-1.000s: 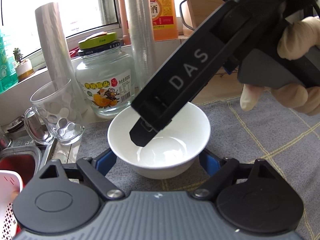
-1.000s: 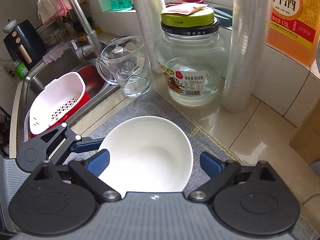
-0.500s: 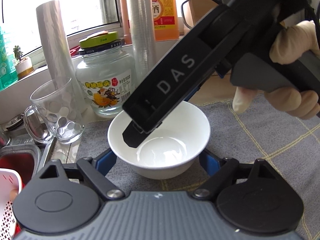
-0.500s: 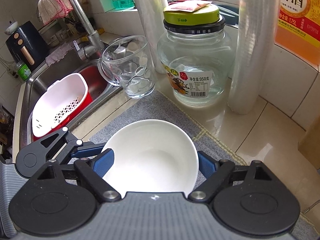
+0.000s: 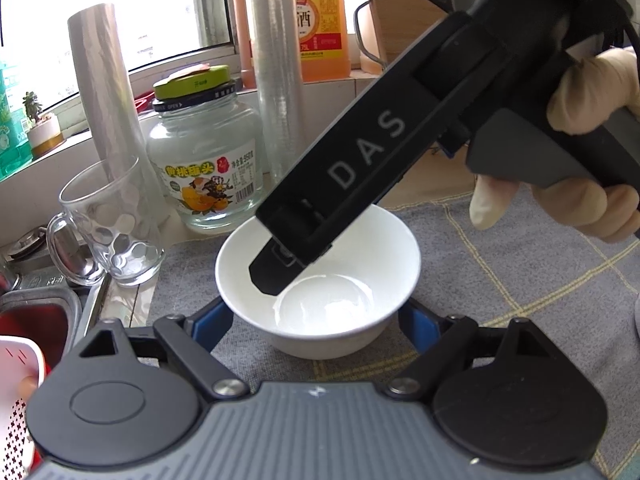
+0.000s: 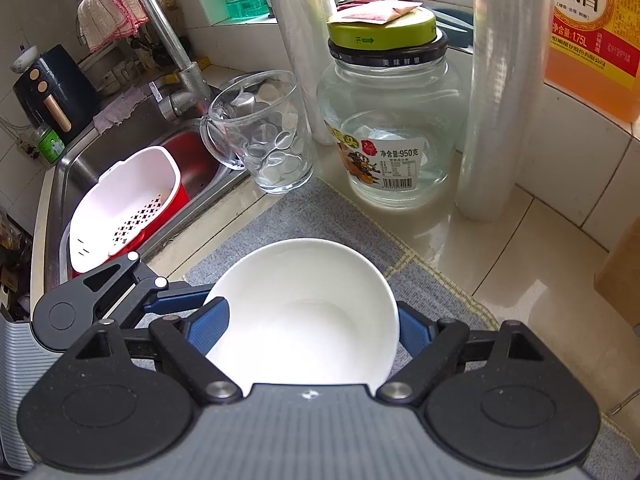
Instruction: Organize plates and bowls
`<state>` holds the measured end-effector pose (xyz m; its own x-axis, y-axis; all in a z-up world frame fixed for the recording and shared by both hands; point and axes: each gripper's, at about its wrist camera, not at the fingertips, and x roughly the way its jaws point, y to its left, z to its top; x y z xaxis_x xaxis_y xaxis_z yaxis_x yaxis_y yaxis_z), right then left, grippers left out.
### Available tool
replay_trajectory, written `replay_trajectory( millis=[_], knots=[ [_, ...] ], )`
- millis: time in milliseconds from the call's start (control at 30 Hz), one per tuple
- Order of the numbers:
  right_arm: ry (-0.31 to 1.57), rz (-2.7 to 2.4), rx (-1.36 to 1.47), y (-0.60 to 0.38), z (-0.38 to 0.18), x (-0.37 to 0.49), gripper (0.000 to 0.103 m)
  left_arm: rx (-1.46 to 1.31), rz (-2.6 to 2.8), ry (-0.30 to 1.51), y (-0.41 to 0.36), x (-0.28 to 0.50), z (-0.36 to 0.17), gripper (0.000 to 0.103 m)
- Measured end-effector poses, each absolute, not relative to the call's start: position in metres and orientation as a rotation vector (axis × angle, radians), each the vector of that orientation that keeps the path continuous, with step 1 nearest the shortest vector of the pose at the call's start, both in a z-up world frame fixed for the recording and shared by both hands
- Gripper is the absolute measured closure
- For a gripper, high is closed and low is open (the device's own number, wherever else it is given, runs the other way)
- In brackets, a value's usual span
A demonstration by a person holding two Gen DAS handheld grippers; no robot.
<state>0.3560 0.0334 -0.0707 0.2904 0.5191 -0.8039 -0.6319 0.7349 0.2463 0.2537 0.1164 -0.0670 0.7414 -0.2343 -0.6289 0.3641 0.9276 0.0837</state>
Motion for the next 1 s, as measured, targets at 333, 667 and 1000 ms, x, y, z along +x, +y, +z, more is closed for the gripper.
replay_trajectory(
  millis=[333, 667, 1000],
  knots=[
    [1.002, 0.783, -0.122, 0.023, -0.057, 0.335, 0.012, 0.214, -0.345, 0.669, 0.110, 0.236, -0.054, 0.014],
    [0.980, 0.783, -0.116, 0.004, -0.041, 0.299, 0.012, 0.220, -0.371, 0.696, 0.096, 0.211, -0.040, 0.014],
    [0.976, 0.758, -0.077, -0.024, -0.033, 0.259, 0.011, 0.269, -0.434, 0.699, 0.081, 0.177, -0.030, 0.014]
  ],
)
